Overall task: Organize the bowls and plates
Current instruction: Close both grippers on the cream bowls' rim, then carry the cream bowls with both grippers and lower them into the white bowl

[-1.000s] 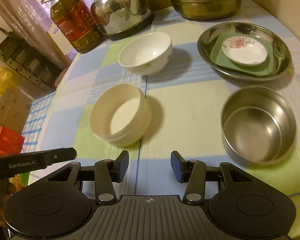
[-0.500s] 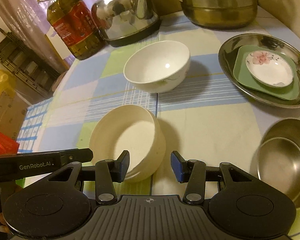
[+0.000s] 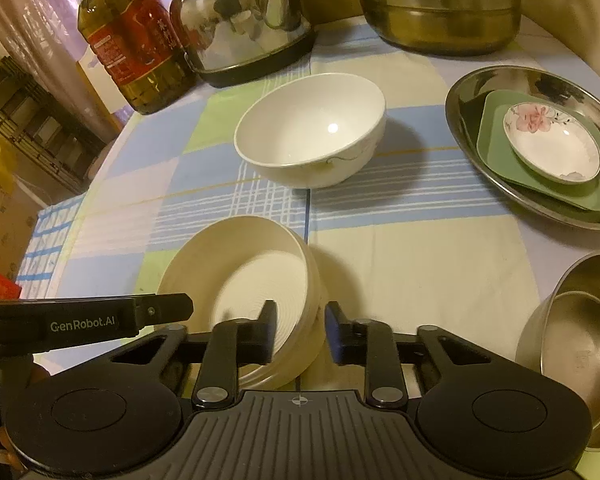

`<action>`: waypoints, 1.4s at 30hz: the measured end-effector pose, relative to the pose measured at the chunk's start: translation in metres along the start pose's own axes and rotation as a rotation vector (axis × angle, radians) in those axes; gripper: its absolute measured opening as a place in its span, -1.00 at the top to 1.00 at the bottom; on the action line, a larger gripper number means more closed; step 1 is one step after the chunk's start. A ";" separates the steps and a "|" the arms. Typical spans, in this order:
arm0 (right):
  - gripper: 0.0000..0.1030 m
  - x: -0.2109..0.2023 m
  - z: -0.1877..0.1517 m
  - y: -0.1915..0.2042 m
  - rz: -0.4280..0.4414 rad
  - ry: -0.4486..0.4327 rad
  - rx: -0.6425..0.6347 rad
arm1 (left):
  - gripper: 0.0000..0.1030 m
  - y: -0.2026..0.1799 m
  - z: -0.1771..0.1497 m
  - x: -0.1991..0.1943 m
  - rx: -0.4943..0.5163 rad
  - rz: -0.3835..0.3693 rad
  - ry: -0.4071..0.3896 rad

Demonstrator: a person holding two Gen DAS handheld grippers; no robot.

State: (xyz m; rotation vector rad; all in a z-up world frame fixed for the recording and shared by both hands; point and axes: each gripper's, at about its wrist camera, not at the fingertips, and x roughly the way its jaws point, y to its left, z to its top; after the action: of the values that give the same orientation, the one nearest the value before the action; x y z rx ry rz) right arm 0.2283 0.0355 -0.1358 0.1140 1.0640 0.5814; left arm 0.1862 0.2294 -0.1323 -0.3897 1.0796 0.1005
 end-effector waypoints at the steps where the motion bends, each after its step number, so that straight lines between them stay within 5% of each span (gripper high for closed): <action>1: 0.62 0.000 0.000 0.000 -0.002 0.001 0.000 | 0.58 0.000 0.000 0.001 0.001 -0.003 0.001; 7: 0.67 -0.002 0.001 0.000 -0.010 -0.001 -0.008 | 0.74 -0.002 -0.002 -0.002 0.023 -0.016 -0.006; 24: 0.67 -0.049 0.051 0.009 0.015 -0.063 -0.002 | 0.74 -0.022 0.039 -0.053 0.056 -0.065 -0.124; 42: 0.68 -0.032 0.127 -0.022 0.014 -0.120 0.112 | 0.73 -0.043 0.109 -0.015 0.084 -0.069 -0.181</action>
State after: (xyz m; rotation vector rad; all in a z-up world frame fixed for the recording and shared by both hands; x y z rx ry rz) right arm 0.3338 0.0247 -0.0558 0.2515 0.9794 0.5211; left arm 0.2826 0.2298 -0.0633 -0.3357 0.8878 0.0284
